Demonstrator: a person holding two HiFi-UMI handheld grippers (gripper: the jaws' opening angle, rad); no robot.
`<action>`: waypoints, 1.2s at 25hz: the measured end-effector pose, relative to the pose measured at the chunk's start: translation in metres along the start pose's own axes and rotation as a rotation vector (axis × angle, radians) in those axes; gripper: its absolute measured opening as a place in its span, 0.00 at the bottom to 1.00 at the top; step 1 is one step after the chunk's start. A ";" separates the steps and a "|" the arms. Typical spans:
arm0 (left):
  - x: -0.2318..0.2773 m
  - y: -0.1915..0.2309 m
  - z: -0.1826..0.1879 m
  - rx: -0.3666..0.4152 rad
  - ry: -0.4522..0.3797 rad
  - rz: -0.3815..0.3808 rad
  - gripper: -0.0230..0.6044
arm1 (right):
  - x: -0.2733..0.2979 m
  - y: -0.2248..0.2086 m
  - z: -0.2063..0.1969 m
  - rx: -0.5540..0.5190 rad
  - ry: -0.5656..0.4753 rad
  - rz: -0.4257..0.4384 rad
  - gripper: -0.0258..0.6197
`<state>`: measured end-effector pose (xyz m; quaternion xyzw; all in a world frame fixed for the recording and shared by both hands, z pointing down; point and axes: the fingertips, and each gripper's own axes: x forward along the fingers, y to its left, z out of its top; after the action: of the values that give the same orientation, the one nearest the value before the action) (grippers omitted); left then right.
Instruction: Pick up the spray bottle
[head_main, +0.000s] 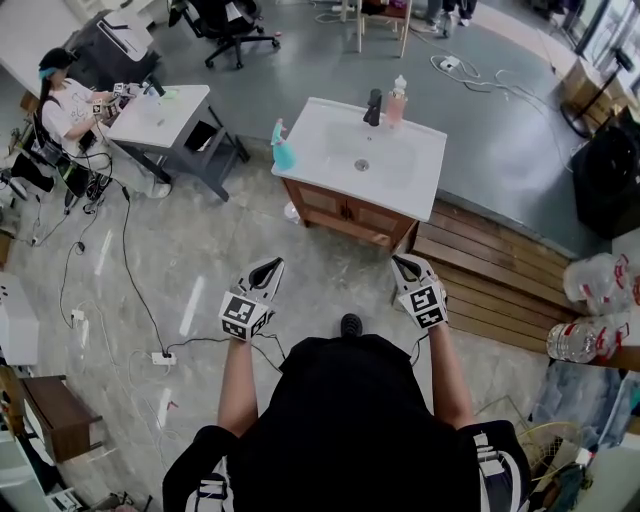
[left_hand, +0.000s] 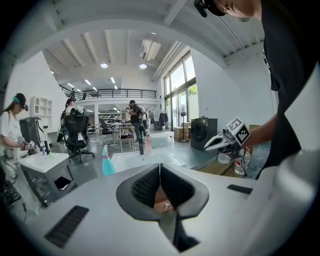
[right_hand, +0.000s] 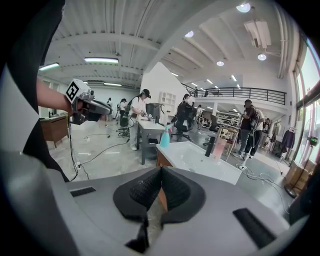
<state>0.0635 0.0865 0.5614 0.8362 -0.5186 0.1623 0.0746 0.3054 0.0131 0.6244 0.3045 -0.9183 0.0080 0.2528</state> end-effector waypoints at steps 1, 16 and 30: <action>0.000 0.001 0.000 -0.003 -0.003 0.008 0.08 | 0.001 -0.002 0.000 -0.003 -0.001 0.004 0.07; 0.009 0.027 -0.005 -0.035 -0.010 0.047 0.08 | 0.030 -0.012 0.007 -0.013 0.005 0.037 0.07; 0.021 0.102 -0.010 -0.070 -0.012 0.062 0.08 | 0.104 0.010 0.061 -0.017 -0.052 0.191 0.59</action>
<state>-0.0213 0.0259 0.5734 0.8177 -0.5498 0.1412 0.0954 0.2004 -0.0464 0.6214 0.2132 -0.9495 0.0162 0.2295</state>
